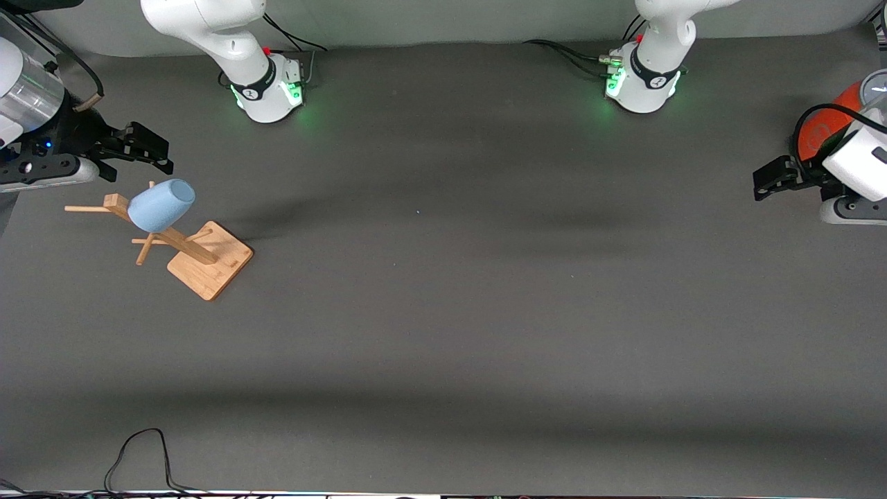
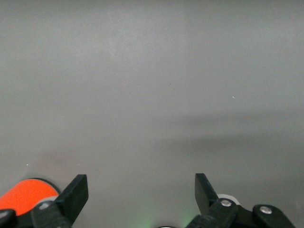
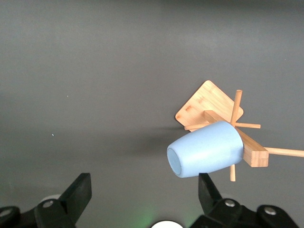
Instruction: Rotate and upright cup with both arms
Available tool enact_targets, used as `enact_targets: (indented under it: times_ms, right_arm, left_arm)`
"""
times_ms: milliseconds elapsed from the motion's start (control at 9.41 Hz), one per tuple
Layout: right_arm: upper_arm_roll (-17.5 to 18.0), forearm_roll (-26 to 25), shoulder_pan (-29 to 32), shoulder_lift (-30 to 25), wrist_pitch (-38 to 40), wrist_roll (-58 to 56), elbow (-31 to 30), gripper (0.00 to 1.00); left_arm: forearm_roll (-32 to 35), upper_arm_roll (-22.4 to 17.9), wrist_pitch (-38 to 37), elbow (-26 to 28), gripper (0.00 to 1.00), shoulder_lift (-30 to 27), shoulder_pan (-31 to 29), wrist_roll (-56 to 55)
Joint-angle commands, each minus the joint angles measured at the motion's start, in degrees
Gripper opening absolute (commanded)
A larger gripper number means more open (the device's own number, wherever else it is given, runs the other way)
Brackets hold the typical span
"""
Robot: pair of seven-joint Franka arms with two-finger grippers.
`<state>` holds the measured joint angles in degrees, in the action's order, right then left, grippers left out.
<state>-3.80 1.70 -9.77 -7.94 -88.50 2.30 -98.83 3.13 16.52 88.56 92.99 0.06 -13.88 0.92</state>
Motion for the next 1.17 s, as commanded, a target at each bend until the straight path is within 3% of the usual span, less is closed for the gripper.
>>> enact_targets:
  times_ms: [0,638,850,1062]
  right_arm:
    - [0.37,0.32,0.46,0.99,1.31,1.04,2.14,1.0]
    - [-0.68,1.38,0.81,1.87,5.0,1.3,4.24,1.0]
    - [-1.04,3.55,0.89,2.13,9.64,17.46,6.35,1.0]
    - [-2.43,9.79,0.98,2.14,13.42,33.3,6.54,1.0]
  left_arm:
    - [0.48,-0.08,-0.67,-0.27,1.0,-0.15,-0.09,1.01]
    - [0.48,0.0,-0.66,-0.18,1.0,-0.06,0.0,0.13]
    - [0.56,0.0,-0.84,-0.09,1.0,-0.06,0.17,-0.22]
    - [0.48,0.09,-1.02,0.0,1.0,-0.06,0.17,-0.22]
